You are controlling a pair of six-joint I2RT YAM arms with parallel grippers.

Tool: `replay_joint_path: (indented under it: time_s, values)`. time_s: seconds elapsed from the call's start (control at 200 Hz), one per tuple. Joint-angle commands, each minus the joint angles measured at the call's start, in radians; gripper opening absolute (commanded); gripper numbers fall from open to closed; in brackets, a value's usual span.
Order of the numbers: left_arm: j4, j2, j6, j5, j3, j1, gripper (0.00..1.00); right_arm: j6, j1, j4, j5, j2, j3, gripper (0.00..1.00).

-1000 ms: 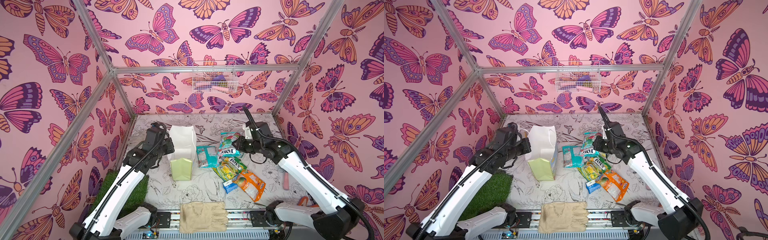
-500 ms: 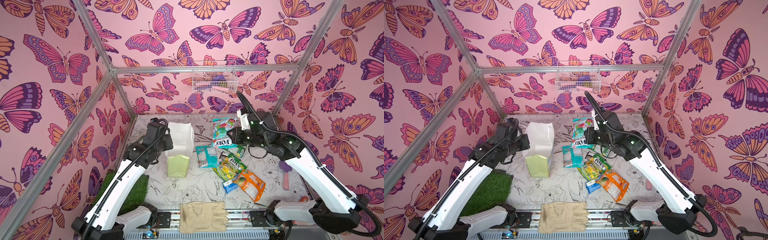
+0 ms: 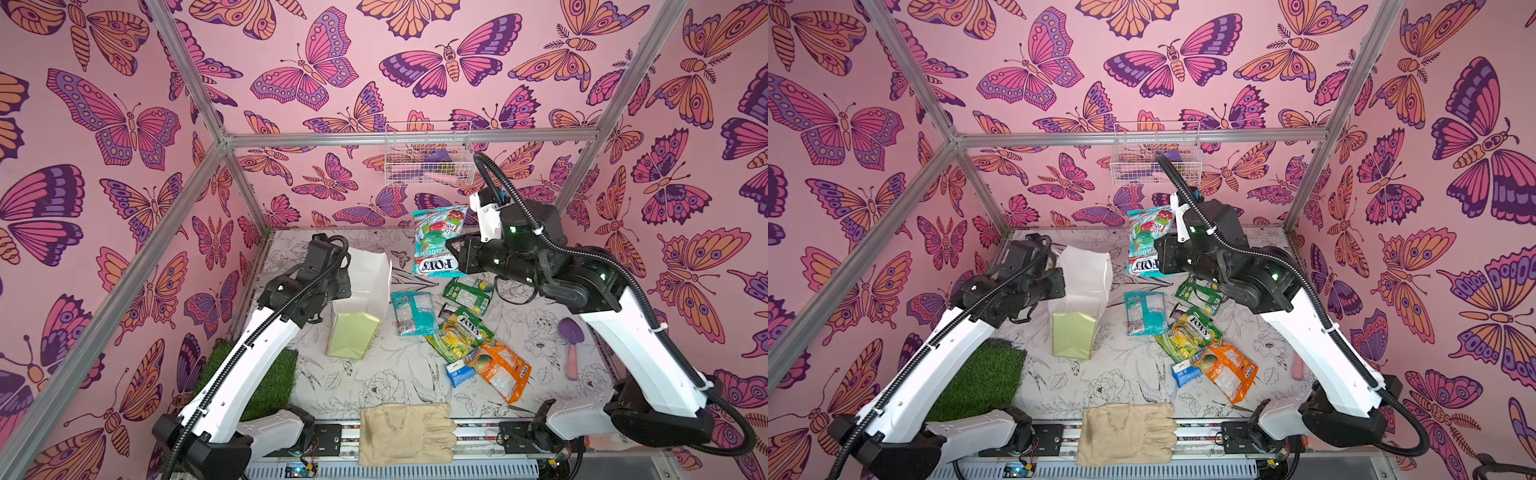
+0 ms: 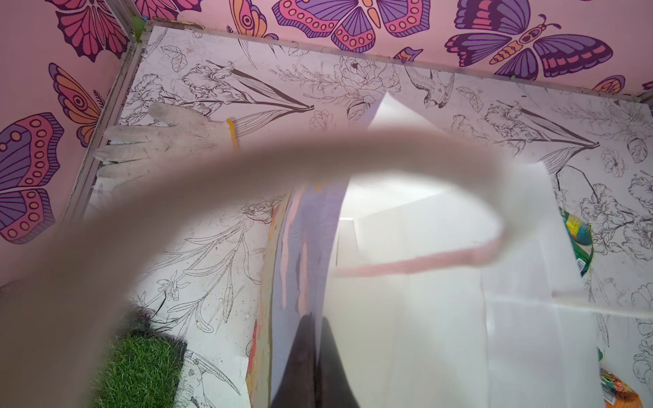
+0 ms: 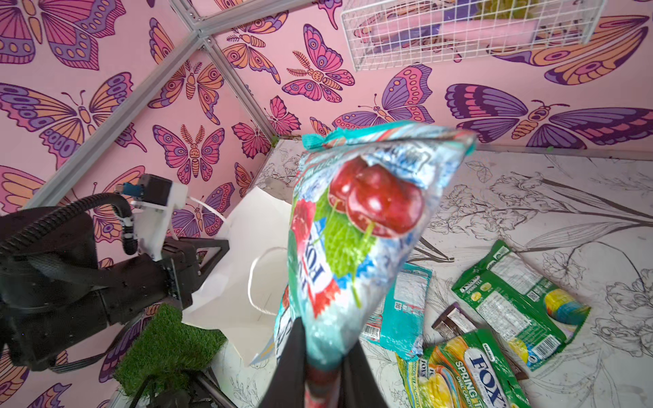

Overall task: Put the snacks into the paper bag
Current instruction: 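Lift the teal packet and carry it toward the bag held by the left gripper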

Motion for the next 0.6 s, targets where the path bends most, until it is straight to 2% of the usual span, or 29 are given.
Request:
replay_joint_path:
  time_s: [0.0,0.17,0.596]
  values:
    - [-0.022,0.013,0.002,-0.027,0.021,-0.016,0.0,-0.018,0.034,0.009,-0.013,0.044,0.072,0.0]
    - [-0.021,0.025,-0.008,-0.038,0.031,-0.037,0.0,-0.014,0.072,0.007,-0.01,0.092,0.121,0.0]
    - [-0.019,0.054,-0.074,-0.102,0.038,-0.098,0.0,0.036,0.113,0.07,0.005,0.117,0.096,0.0]
